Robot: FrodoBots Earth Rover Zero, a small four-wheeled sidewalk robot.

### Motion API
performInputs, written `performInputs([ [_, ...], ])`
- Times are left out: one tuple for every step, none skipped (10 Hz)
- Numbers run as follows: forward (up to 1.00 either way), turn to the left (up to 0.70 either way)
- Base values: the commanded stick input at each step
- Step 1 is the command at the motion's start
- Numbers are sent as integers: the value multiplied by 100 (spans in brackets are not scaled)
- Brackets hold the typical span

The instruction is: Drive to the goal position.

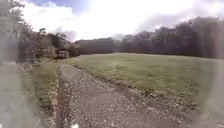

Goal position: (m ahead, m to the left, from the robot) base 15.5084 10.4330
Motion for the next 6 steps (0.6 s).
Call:
performInputs([
  [85, 34],
  [85, 34],
  [85, 34],
  [85, 34],
  [85, 34],
  [85, 34],
])
